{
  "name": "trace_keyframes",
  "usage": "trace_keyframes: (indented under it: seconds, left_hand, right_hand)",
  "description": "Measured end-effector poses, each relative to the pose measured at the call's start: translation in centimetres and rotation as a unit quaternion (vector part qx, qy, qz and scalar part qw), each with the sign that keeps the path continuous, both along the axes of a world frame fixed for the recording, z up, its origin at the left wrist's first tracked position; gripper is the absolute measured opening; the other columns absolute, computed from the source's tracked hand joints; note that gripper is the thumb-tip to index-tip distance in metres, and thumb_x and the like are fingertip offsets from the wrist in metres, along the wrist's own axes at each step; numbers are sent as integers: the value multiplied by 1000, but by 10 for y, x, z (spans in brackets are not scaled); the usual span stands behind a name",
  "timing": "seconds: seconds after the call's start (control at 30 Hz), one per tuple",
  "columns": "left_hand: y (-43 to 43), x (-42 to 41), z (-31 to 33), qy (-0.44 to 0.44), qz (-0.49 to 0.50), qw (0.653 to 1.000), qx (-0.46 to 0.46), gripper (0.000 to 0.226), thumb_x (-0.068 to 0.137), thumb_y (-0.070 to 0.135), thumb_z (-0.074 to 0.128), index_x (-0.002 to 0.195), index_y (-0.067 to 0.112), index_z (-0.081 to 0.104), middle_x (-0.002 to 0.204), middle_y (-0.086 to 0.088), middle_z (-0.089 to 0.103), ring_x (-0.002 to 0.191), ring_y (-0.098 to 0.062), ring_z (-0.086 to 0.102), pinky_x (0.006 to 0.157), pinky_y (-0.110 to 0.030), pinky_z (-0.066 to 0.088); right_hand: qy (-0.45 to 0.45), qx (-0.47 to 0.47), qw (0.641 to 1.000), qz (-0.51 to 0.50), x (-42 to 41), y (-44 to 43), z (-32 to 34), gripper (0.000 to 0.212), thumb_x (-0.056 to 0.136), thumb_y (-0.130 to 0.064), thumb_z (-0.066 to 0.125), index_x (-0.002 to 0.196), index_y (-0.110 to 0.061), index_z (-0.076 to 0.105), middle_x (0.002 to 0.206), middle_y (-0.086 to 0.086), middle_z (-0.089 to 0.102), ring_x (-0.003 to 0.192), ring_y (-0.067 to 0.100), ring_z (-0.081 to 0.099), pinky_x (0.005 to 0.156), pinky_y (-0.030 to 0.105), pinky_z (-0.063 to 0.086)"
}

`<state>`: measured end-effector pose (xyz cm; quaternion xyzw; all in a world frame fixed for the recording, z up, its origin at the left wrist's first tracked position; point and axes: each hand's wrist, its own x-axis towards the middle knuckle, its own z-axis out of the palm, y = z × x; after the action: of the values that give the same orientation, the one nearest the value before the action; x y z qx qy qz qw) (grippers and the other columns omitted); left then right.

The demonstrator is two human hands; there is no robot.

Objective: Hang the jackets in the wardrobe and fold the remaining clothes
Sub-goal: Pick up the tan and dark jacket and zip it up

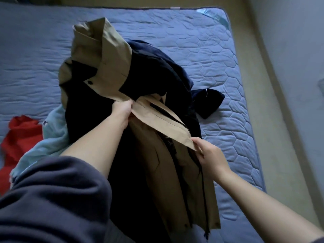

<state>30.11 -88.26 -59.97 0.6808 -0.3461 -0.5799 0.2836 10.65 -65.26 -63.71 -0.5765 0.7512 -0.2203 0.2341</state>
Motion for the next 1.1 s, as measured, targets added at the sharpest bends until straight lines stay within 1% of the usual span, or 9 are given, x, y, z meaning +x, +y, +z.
trace_keyframes:
  seconds: [0.2, 0.43, 0.6, 0.67, 0.73, 0.8, 0.83, 0.93, 1.1]
  left_hand:
    - [-50, -67, 59, -96, -125, 971, -179, 39, 100, 22, 42, 128, -4, 51, 129, -15, 55, 121, -26, 51, 95, -24, 39]
    - [-80, -102, 95, -147, -215, 952, -163, 46, 101, 29, 36, 131, -3, 50, 133, -21, 53, 123, -34, 51, 105, -36, 39]
    - [-71, -48, 81, -376, -257, 887, -78, 27, 80, 13, 45, 75, 2, 69, 56, -8, 68, 54, -22, 69, 65, -30, 57]
    - [-78, -49, 77, -384, -207, 894, -103, 26, 75, 13, 47, 83, 2, 70, 69, -11, 71, 62, -25, 70, 68, -36, 59]
    - [-80, -66, 72, -273, -184, 937, -118, 32, 82, 17, 46, 101, -1, 65, 88, -16, 70, 69, -29, 70, 60, -36, 59]
    - [-74, -86, 62, -173, -257, 946, -93, 38, 91, 29, 46, 115, 1, 59, 100, -13, 66, 82, -27, 67, 61, -33, 55]
    - [-67, -93, 56, -181, -325, 923, -101, 40, 93, 34, 47, 119, 6, 57, 108, -9, 62, 95, -27, 64, 72, -33, 53]
    - [-39, -85, 29, -282, -429, 833, -207, 37, 93, 30, 49, 127, 16, 55, 128, -4, 56, 120, -24, 51, 94, -29, 39]
    - [28, -39, -25, -311, -394, 812, -298, 34, 91, 21, 54, 125, 20, 57, 139, 0, 47, 129, -20, 42, 101, -31, 37]
  right_hand:
    - [125, -39, 991, -23, -50, -19, 36, 31, 93, -17, 58, 123, -21, 65, 81, 13, 62, 74, 40, 63, 58, 39, 45]
    - [212, -45, 973, -82, -86, -27, 91, 34, 86, -13, 65, 119, -21, 68, 104, 9, 71, 84, 38, 68, 66, 45, 55]
    - [12, 111, 993, 46, -4, -20, 48, 13, 89, -31, 58, 98, -26, 65, 91, -1, 71, 89, 23, 65, 70, 35, 49]
    - [-99, 176, 978, 62, 22, -27, 28, 12, 88, -34, 56, 88, -23, 62, 82, -7, 67, 84, 13, 63, 73, 36, 49]
    - [-201, 179, 962, 45, 37, -40, 17, 17, 86, -34, 56, 73, -23, 59, 69, -12, 62, 70, 5, 57, 69, 33, 48]
    - [-293, 178, 939, -27, 42, -52, 9, 30, 90, -34, 57, 62, -23, 57, 57, -13, 55, 57, 3, 49, 56, 25, 41]
    - [-318, 174, 929, -74, 39, -57, 5, 32, 92, -33, 57, 61, -24, 58, 56, -12, 53, 56, 4, 47, 52, 21, 37]
    - [-294, 175, 923, -177, 25, -58, -15, 24, 94, -29, 57, 75, -19, 66, 70, -4, 60, 68, 10, 52, 59, 22, 40]
    - [-195, 233, 950, -75, 13, -12, -51, 27, 85, -50, 60, 96, -26, 68, 90, -13, 68, 87, 5, 61, 77, 23, 46]
